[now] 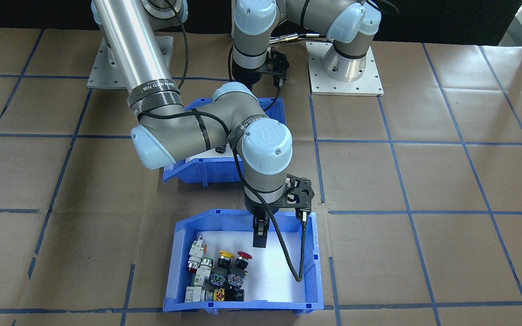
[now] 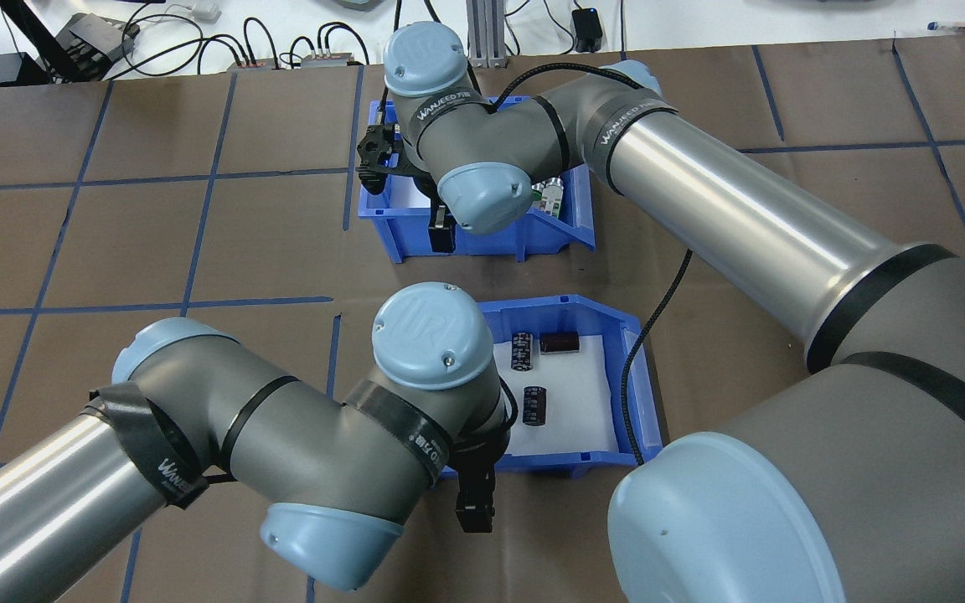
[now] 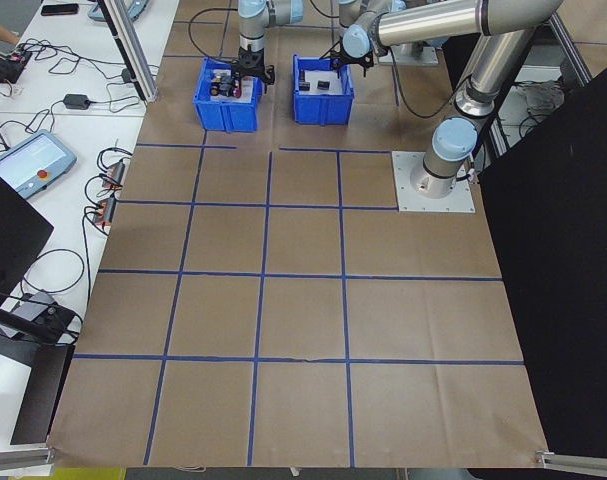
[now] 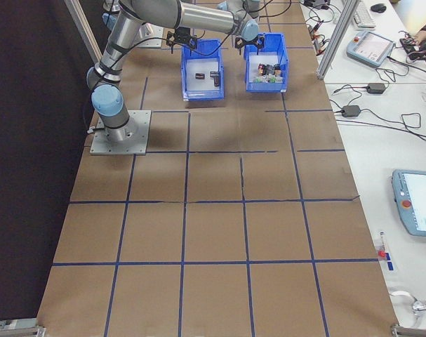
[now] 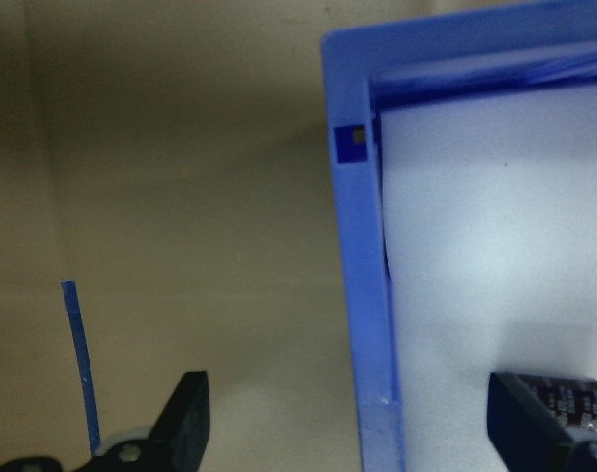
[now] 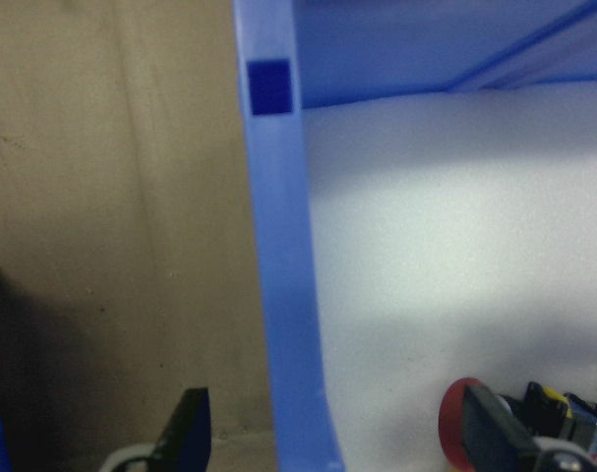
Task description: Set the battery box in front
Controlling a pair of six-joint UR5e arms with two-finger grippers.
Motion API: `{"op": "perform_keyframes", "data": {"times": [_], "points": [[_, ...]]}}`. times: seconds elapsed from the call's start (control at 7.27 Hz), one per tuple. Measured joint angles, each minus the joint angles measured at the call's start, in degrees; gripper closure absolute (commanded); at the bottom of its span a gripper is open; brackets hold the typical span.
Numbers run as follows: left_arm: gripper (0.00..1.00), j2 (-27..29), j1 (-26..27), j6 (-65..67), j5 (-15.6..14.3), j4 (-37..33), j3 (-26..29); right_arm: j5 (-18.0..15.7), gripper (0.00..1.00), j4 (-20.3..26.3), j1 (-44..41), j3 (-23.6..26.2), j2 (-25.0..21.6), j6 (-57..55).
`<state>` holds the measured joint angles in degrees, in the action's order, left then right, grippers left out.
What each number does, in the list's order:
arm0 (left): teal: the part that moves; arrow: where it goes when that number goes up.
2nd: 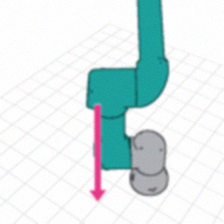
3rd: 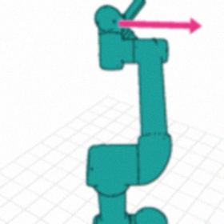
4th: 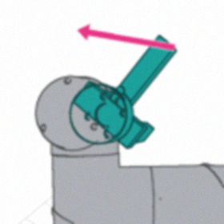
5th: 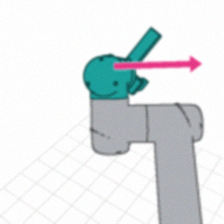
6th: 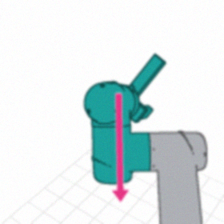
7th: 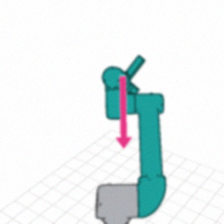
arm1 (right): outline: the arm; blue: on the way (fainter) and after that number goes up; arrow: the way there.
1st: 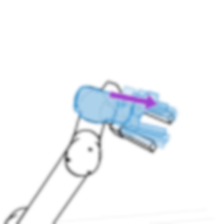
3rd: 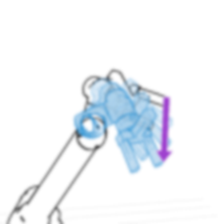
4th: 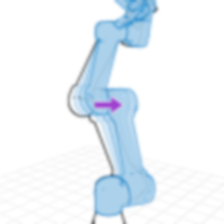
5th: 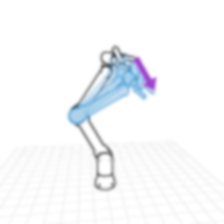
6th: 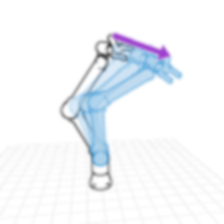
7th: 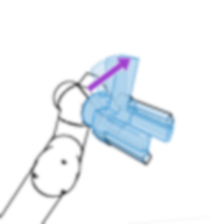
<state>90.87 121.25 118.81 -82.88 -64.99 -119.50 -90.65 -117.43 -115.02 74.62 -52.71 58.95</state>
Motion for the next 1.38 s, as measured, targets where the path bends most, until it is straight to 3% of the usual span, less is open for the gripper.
{"op": "perform_keyframes", "data": {"times": [0.14, 0.28, 0.69, 0.83, 1.1, 1.38], "points": [[0.15, 1.03, 0.14, 0.30, -0.07, 0.34, -0.09, -0.13, 0.84, 0.15, -0.02, -0.46, -0.21, 0.02], [0.37, 2.15, 0.24, 0.61, -0.22, 0.76, -0.10, -0.28, 0.96, 0.57, -0.03, -1.33, -0.40, 0.08], [0.89, 3.53, 0.35, 2.24, 0.42, 2.26, -0.25, -0.93, 1.00, 1.11, 0.11, -2.51, -1.04, 0.46], [1.00, 3.34, 0.36, 3.15, 2.05, 2.96, -0.27, -1.46, 1.00, 1.77, 0.63, -2.68, -2.18, 0.94], [1.00, 2.69, 0.32, 5.93, 4.63, 5.96, -0.32, -2.72, 1.00, 4.80, 4.14, -2.22, -6.59, 4.87], [1.00, 1.28, -0.03, 6.54, 4.67, 6.68, -0.20, -3.36, 1.00, 6.44, 9.82, -1.80, -10.03, 11.96]]}}
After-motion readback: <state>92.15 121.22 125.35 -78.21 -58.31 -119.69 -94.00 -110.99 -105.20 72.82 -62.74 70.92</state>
